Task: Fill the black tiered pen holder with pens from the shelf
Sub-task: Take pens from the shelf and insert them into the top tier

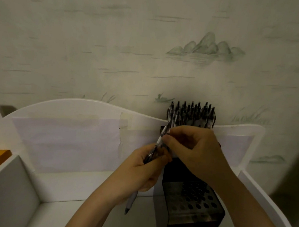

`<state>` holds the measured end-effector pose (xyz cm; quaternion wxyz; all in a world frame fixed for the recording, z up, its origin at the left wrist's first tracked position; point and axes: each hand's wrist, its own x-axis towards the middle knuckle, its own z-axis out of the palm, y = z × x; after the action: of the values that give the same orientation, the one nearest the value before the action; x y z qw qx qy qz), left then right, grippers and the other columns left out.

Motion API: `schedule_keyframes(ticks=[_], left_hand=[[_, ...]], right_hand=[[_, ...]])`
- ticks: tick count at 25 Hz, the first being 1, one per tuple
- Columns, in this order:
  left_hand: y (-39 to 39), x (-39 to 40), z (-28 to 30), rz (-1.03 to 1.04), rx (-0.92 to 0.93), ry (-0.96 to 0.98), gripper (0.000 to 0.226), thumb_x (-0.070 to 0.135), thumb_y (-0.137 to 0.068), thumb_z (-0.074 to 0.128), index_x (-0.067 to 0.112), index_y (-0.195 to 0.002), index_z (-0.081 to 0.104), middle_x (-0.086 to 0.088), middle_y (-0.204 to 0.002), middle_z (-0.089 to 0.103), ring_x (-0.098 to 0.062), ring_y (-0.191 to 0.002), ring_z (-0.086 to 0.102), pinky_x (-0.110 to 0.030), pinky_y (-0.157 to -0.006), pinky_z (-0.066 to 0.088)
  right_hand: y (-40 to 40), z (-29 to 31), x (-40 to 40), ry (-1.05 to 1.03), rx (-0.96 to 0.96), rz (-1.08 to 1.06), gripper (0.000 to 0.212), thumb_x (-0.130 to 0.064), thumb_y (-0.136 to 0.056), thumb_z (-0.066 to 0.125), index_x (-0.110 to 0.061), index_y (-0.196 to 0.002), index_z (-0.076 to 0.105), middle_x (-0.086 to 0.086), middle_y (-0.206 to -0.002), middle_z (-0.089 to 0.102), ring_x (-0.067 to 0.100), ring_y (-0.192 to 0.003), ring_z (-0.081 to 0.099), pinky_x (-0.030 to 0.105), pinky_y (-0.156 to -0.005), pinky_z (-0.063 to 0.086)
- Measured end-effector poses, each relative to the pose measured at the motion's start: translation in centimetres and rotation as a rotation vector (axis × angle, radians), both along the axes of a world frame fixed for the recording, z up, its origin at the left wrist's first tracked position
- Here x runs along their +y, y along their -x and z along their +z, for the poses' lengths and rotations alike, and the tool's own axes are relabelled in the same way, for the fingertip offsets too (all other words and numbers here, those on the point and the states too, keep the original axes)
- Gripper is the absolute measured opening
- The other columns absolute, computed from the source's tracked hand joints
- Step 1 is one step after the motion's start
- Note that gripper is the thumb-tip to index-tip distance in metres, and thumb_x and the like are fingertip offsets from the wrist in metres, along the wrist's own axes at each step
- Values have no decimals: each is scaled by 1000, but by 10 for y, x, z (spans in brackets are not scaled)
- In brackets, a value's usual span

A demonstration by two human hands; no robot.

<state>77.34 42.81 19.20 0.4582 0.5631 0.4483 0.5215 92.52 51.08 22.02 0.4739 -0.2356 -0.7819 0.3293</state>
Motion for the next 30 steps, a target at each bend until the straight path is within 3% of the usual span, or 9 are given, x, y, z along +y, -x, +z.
schedule_keyframes(ticks=[3, 7, 10, 13, 18, 25, 30], left_hand=[[-1, 1, 0, 3, 4, -13, 19, 17, -100, 50, -2, -101, 53, -5, -52, 36, -12, -39, 29, -24, -40, 22], [1, 3, 4, 13, -33, -50, 18, 15, -99, 51, -3, -99, 53, 1, -52, 38, -9, -39, 30, -19, -38, 24], [4, 2, 5, 27, -24, -47, 11, 14, -99, 51, 8, -92, 57, 1, -51, 38, -10, -38, 29, -19, -38, 23], [6, 1, 2, 77, 9, -32, 12, 14, -99, 49, 5, -95, 57, 0, -50, 37, -11, -38, 27, -19, -39, 22], [6, 3, 2, 95, 39, -38, 13, 13, -100, 48, 5, -96, 58, 2, -49, 39, -10, -38, 28, -20, -39, 20], [8, 5, 5, 109, 42, -41, 14, 13, -100, 48, 3, -99, 58, 3, -48, 40, -10, -38, 29, -24, -40, 20], [9, 6, 5, 116, 36, -37, 13, 12, -100, 47, 4, -98, 58, 4, -48, 41, -8, -37, 29, -22, -39, 20]], right_hand=[[-2, 4, 0, 126, 82, 116, 7, -19, -80, 74, -18, -86, 74, -4, -77, 75, 11, -71, 72, 18, -66, 54], [-6, 13, 0, 265, 216, 175, 18, -23, -70, 72, -16, -86, 75, 4, -80, 77, 20, -73, 74, 21, -65, 57], [-14, 29, 4, 283, 367, 85, 16, -20, -72, 71, -14, -87, 75, 6, -81, 77, 22, -72, 74, 25, -66, 59], [-31, 47, 13, 149, 485, -50, 12, -8, -82, 69, -15, -90, 74, 2, -81, 77, 19, -72, 73, 25, -69, 59], [-38, 48, 23, -177, 303, -315, 14, -11, -89, 69, -22, -97, 72, -8, -82, 74, 10, -73, 72, 26, -73, 59], [-23, 33, 34, -253, 166, -414, 12, -17, -89, 69, -14, -100, 74, -2, -83, 73, 13, -74, 71, 39, -76, 60], [-20, 38, 38, -280, 90, -404, 12, -20, -88, 71, -17, -99, 75, -12, -78, 71, 5, -70, 70, 28, -73, 60]])
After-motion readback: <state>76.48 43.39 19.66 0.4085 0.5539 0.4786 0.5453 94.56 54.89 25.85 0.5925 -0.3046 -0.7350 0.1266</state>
